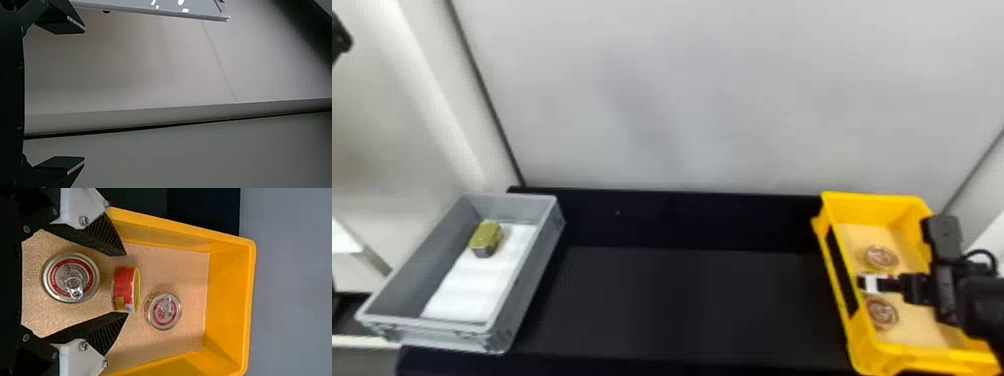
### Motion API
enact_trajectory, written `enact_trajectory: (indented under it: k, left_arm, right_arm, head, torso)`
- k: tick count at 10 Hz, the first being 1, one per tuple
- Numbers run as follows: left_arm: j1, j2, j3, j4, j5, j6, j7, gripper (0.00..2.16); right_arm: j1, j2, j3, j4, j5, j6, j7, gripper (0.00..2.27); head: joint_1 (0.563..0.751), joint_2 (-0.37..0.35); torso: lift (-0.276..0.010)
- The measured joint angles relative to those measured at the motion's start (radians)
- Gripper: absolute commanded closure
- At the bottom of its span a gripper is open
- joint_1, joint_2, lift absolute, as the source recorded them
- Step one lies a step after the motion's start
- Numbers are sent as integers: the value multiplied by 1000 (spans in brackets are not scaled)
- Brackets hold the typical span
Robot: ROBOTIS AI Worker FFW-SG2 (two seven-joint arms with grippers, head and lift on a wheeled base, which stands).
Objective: Pick up the round yellow can and place it in the yellow rectangular box
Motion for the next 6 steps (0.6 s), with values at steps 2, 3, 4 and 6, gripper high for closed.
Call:
enact_trajectory:
  k: [2, 3, 4, 6]
  left_arm:
    - [2, -2, 1, 0, -1, 0, 0, 108]
    - [3, -2, 1, 0, -1, 0, 0, 108]
    - [4, -2, 1, 0, 0, 0, 0, 108]
    - [4, -3, 1, 0, 0, 2, 0, 108]
  right_arm:
    - [0, -5, -3, -20, 0, -3, -1, 308]
    - [2, -7, -4, -41, 0, -6, -2, 308]
    - [5, -7, -4, -93, -1, -6, -10, 308]
    - [-19, -7, 14, -259, -15, 26, -52, 308]
  head:
    - [694, 54]
    - [694, 54]
    - [694, 54]
    - [694, 54]
  torso:
    - [0]
    - [0]
    - [0]
    - [0]
